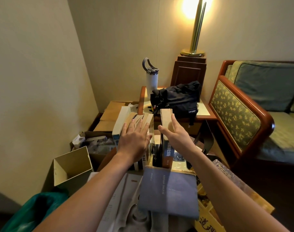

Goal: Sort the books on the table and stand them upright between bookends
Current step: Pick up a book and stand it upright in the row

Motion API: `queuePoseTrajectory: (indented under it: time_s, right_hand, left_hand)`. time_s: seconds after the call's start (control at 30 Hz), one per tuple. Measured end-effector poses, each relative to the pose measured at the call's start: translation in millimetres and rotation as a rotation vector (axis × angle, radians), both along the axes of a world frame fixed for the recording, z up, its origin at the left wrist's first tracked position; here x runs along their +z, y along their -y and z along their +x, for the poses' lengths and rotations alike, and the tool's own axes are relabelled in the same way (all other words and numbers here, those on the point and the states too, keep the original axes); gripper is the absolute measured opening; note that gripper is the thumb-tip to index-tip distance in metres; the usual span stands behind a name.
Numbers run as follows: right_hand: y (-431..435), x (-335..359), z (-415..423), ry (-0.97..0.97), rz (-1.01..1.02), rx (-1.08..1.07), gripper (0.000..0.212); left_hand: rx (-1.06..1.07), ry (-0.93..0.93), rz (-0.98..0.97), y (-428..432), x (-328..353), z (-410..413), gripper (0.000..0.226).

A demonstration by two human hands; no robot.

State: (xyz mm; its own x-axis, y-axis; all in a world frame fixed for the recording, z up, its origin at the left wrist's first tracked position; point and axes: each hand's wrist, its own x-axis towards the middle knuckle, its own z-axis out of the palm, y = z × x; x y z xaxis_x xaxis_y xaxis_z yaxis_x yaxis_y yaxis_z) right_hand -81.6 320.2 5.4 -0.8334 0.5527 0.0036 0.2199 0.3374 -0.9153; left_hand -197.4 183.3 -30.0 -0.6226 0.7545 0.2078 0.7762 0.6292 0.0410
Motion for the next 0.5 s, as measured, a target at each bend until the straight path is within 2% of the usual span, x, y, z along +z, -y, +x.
queuePoseTrajectory:
  time_s: [0.5]
  right_hand:
    - [32.3,3.2,63.5,0.038,0.121,-0.012,0.085]
  left_hand:
    - [-0.084,-0.055,0.047,40.6,4.4,44.5,0.065]
